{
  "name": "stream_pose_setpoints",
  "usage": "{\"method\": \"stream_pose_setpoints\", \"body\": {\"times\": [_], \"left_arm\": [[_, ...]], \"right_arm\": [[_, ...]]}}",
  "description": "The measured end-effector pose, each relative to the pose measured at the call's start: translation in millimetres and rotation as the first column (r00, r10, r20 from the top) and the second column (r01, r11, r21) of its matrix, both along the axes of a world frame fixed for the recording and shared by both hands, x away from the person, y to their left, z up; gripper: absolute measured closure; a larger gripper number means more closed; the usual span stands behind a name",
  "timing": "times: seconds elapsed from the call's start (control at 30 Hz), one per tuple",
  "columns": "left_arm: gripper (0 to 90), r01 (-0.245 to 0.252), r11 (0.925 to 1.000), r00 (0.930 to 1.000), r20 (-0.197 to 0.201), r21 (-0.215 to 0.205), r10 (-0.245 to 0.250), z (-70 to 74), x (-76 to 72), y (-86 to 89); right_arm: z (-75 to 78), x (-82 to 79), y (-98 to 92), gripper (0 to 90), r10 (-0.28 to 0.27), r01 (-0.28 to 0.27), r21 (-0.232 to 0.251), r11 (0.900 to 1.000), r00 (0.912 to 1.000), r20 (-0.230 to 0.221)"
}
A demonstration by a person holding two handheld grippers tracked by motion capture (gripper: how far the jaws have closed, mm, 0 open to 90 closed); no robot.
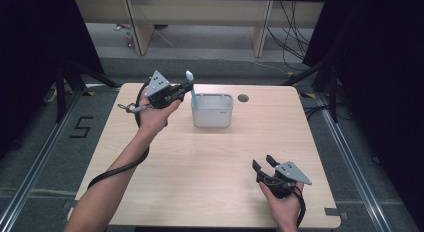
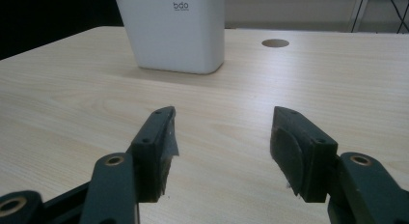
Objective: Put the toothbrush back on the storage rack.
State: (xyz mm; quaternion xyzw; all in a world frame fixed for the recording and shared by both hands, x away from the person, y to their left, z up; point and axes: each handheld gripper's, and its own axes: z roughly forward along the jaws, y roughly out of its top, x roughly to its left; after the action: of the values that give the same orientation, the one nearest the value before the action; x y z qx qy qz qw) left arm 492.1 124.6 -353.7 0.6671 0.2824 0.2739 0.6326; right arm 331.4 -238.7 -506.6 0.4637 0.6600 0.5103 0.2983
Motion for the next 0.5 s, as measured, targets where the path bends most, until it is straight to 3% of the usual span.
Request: {"method": "stream_pose_setpoints", "body": {"times": [0.07, 0.17, 0.2, 0.23, 0.37, 0.5], "left_arm": [[85.8, -0.004, 1.0, 1.0, 0.003, -0.002, 0.004, 2.9, 1.0, -0.5], [85.8, -0.007, 1.0, 1.0, 0.007, -0.006, 0.007, 6.7, 2.6, -1.0], [85.8, -0.007, 1.0, 1.0, 0.007, -0.006, 0.007, 6.7, 2.6, -1.0], [85.8, -0.009, 0.9999, 0.9999, 0.008, -0.006, 0.009, 7.4, 3.6, -1.1], [85.8, -0.02, 0.9998, 0.9998, 0.002, -0.002, 0.02, 7.3, 7.1, -0.2], [85.8, -0.027, 0.9996, 0.9996, -0.002, -0.003, 0.027, 6.9, 10.4, -0.1]], "right_arm": [[-0.4, -1.5, 3.0, 42.6, 0.002, -0.001, 0.038, 0.999, 0.9995, -0.033], [-0.4, -3.0, 3.6, 42.5, 0.001, 0.001, 0.033, 0.999, 0.9987, -0.051], [-0.4, -3.0, 3.6, 42.5, 0.001, 0.001, 0.033, 0.999, 0.9987, -0.051], [-1.3, 0.6, 0.9, 42.5, 0.017, -0.017, 0.008, 1.0, 0.9998, -0.005], [0.2, -1.7, 0.2, 42.5, 0.001, -0.001, 0.016, 1.0, 0.9997, -0.024], [-0.6, -0.8, -1.4, 42.5, 0.012, -0.012, 0.014, 1.0, 0.9999, -0.004]]}}
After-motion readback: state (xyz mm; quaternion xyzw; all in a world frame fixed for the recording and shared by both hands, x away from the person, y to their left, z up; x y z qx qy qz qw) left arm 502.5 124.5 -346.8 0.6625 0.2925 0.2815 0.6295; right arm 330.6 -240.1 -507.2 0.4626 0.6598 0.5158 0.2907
